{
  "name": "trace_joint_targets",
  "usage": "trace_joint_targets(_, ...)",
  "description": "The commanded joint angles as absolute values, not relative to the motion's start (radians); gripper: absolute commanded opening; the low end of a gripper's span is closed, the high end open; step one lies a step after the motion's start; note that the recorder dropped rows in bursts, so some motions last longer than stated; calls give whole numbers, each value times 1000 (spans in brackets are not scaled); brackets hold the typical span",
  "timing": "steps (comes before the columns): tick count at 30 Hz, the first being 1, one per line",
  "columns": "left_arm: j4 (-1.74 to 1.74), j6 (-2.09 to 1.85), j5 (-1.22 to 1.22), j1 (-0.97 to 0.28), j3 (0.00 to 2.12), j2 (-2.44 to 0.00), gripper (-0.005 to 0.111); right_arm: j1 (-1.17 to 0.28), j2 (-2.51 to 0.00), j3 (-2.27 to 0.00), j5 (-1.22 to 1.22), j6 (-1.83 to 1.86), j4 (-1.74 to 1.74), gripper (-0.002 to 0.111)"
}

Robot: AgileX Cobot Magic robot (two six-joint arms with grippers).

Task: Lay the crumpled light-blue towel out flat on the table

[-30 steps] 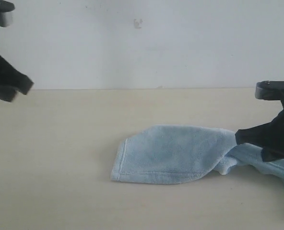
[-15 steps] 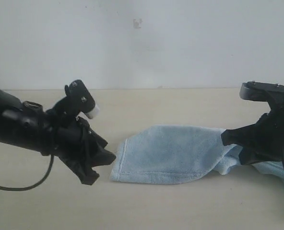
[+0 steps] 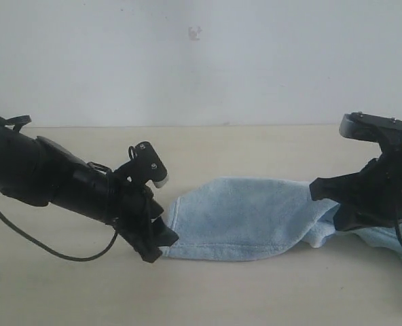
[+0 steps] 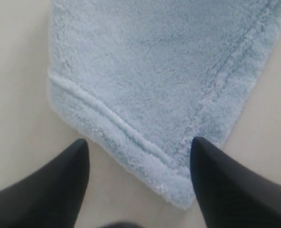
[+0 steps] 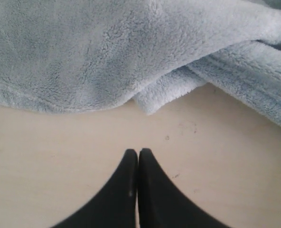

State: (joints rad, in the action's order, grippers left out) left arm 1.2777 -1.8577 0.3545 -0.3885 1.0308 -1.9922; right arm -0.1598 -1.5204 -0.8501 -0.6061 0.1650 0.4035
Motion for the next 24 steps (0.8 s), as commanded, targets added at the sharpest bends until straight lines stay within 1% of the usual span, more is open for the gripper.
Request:
trace_joint_targets(1,1279,-1848,413,-393,1051,-2029,60,-161,-1518,-850,-594,167,415,0)
trace_joint_targets(4,1242,-1848,447,-393,1061,-2054,59,-161,-1518,-850,-604,171,415,0)
trace_joint_targets(5,1240,-1848,447,-393,1061,-2053,57,-161,-1518,-850,-606,171,415,0)
trace_joint_targets(7,1240,-1845,447,-393,1061,-2051,50,-161,-1518,-850,-609,171,415,0)
trace_joint_targets(10,1231,-1802,442,-393,1061,-2051,26,-161,-1518,-850,-609,171,415,0)
trace_joint_targets(12,1208,-1756,442,-393,1062,-2050,6,-161,-1518,-850,-609,171,415,0)
trace_joint_targets(13,1179,-1731,442,-393,1065,-2046,4,-161,-1518,-850,-611,171,415,0)
trace_joint_targets(16,1034,-1557,440,-393,1089,-2010,4,-161,-1518,-850,-613,171,415,0)
trace_joint_targets(19,816,-1319,436,-393,1115,-1918,4,-161,-1518,-850,-613,169,422,0)
trace_joint_targets(24,366,-723,410,-386,1127,-1645,4,-161,-1511,-850,-624,173,489,0)
